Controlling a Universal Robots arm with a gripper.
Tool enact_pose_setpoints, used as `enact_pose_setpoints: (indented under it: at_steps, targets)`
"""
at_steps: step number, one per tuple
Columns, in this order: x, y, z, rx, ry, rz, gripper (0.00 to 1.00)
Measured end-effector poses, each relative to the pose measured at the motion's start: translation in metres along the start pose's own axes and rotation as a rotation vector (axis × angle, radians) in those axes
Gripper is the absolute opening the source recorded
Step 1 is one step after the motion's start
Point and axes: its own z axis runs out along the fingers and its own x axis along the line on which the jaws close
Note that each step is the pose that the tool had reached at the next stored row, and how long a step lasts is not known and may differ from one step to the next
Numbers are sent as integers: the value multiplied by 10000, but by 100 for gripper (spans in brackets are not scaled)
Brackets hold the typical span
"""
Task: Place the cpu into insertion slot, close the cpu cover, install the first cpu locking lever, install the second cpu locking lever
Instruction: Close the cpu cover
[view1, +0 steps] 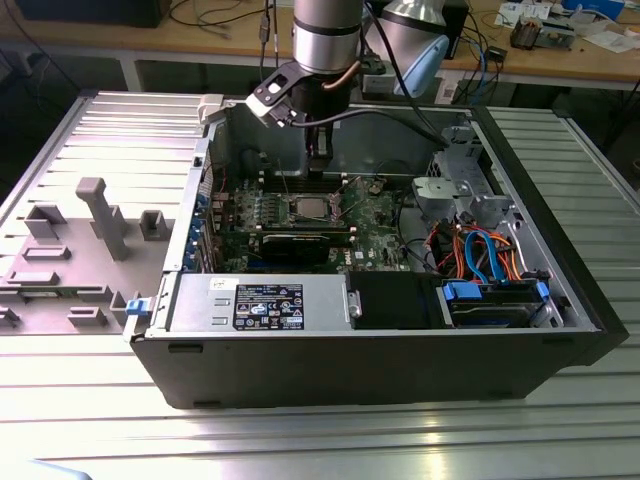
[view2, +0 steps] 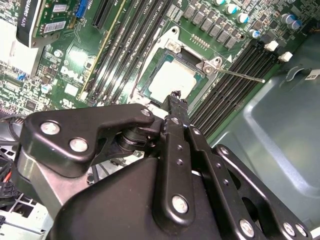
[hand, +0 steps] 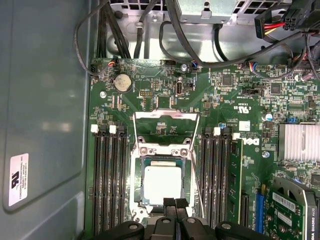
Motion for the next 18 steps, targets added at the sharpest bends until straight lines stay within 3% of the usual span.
enact_pose_setpoints:
  at_steps: [7, 18]
  targets:
    - [0, 18, 0, 0, 1, 1, 11]
    - [-4, 112, 0, 30, 3, 0, 11]
